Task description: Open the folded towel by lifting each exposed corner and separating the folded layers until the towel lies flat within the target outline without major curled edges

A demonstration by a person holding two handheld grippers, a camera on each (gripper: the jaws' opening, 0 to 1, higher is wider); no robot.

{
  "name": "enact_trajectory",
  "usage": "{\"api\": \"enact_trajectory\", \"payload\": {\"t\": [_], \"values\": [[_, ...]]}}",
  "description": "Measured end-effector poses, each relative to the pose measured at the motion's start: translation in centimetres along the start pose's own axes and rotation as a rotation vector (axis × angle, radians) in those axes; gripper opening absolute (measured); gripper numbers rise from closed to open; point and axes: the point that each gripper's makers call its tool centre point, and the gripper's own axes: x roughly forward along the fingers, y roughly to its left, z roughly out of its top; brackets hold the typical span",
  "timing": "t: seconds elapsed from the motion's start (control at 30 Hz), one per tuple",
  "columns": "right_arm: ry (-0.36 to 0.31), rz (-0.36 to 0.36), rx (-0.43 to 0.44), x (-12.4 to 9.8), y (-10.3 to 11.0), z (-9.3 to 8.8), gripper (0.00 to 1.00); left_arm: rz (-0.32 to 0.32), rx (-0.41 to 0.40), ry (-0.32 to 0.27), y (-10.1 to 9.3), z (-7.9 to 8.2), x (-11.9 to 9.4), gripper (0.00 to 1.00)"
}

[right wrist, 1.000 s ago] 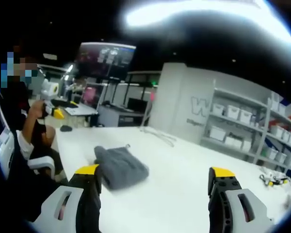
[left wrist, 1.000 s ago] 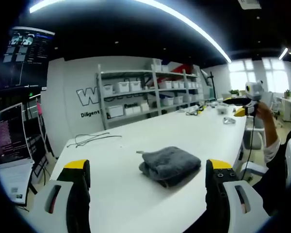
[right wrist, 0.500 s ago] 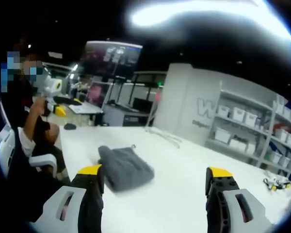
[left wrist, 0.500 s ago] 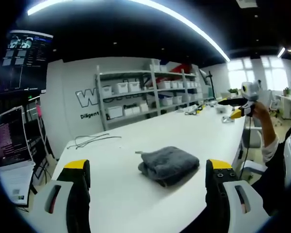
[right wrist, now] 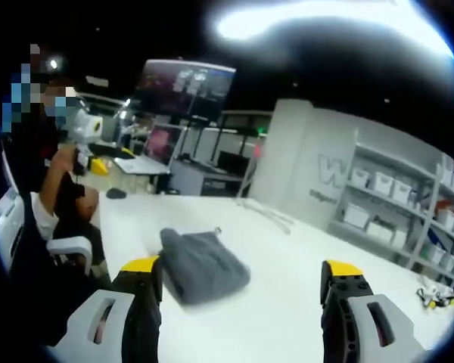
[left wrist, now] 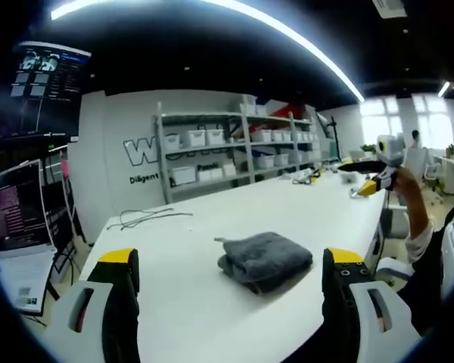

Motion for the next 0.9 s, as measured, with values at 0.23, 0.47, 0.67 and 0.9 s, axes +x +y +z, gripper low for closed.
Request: {"api": "enact_trajectory", "payload": {"t": [0.23, 0.47, 0.67, 0.9], "values": [[-0.001, 0.007, -0.008, 0.0, 0.2, 0.0, 0.87, -0.001, 0.013, -0.002, -0.4, 0.2, -0.2, 0.99], [0.006, -0.001, -0.009, 0.1, -0.2, -0.2, 0.87, -0.007, 0.028, -0.011, -0.7, 0.7, -0.6, 0.99], [0.004, 0.015, -0.02, 0.5, 0.2, 0.0, 0.87, -0.001, 0.027, -0.016, -0.6, 0.9, -0.9, 0.99], [0.01, 0.032, -0.028, 1.2, 0.5, -0.1, 0.86, -0.012, 0.03, -0.019, -1.0, 0.9, -0.7, 0.99]]}}
